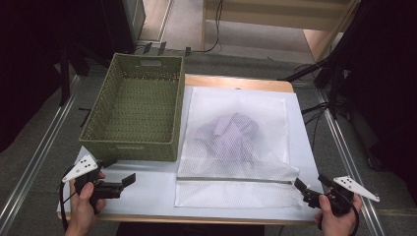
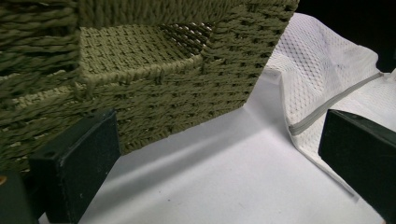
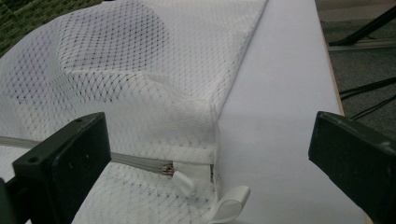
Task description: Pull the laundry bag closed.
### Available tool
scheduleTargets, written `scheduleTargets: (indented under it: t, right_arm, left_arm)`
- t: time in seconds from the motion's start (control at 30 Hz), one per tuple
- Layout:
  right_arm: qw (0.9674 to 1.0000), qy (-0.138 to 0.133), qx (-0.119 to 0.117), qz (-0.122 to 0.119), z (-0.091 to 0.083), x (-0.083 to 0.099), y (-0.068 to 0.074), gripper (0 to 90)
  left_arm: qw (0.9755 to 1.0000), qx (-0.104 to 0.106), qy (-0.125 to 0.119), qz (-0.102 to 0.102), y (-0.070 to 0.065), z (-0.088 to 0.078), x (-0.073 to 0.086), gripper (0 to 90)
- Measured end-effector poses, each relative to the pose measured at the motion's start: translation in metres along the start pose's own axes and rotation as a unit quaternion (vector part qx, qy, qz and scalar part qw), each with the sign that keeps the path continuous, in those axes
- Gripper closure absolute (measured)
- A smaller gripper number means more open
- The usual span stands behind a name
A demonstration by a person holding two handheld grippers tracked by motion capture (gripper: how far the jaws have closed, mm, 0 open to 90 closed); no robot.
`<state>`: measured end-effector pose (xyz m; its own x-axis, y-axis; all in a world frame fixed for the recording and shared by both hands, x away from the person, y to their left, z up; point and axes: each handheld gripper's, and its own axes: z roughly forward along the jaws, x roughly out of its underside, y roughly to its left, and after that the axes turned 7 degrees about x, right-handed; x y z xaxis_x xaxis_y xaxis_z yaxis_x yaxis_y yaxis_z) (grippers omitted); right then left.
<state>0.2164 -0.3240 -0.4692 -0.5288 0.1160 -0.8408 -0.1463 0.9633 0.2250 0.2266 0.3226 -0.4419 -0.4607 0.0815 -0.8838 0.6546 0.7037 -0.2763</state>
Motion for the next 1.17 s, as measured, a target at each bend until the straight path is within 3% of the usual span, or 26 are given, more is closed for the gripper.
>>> scheduleTargets:
  t: [0.43,0.83,1.17]
  right_arm:
    - [1.0000,-0.001,-0.005,0.001,-0.002,-0.001,-0.002,0.0]
    - [0.9998,-0.004,-0.016,0.012,-0.004,-0.002,-0.002,0.8]
    - [0.9999,0.000,-0.013,0.002,-0.001,0.001,-0.002,1.0]
  left_arm:
    - [0.9998,-0.018,-0.004,0.010,0.008,-0.010,0.001,0.0]
    - [0.9997,-0.018,-0.005,0.013,0.009,-0.011,0.001,0.0]
    - [0.9998,-0.015,0.003,0.013,0.007,-0.004,0.002,0.0]
